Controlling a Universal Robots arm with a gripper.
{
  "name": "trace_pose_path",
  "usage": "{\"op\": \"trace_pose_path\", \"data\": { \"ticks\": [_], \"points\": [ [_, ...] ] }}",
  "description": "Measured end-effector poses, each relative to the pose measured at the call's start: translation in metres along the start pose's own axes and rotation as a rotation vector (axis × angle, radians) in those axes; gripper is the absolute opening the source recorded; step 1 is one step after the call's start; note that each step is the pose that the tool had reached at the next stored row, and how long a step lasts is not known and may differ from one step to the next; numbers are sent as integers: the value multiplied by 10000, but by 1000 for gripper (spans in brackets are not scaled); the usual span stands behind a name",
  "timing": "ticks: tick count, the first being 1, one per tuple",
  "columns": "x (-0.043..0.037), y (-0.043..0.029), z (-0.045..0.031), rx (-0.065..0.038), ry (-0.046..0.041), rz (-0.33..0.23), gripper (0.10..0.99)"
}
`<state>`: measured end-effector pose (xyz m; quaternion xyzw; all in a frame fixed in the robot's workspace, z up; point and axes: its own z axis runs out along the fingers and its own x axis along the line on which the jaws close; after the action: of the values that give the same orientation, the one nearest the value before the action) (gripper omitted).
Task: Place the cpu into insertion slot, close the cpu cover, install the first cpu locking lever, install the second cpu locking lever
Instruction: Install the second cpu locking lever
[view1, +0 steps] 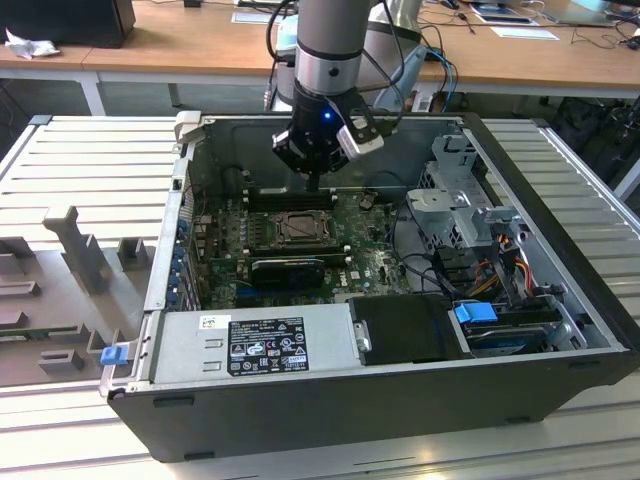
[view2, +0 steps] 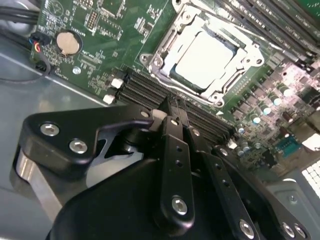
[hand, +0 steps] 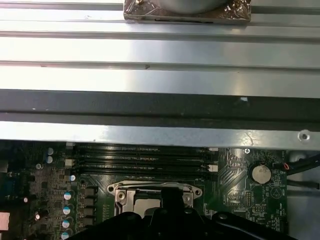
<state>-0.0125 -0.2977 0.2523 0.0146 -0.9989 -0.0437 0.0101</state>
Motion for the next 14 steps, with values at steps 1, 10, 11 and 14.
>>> {"op": "trace_pose_path", "data": {
  "ticks": [1, 10, 11, 14],
  "points": [
    [1, -22, -2, 0, 0, 1, 106],
    [6, -201, -13, 1, 0, 0, 106],
    [7, -223, -12, 2, 0, 1, 106],
    [9, -325, -8, 1, -1, 0, 106]
  ]
}}
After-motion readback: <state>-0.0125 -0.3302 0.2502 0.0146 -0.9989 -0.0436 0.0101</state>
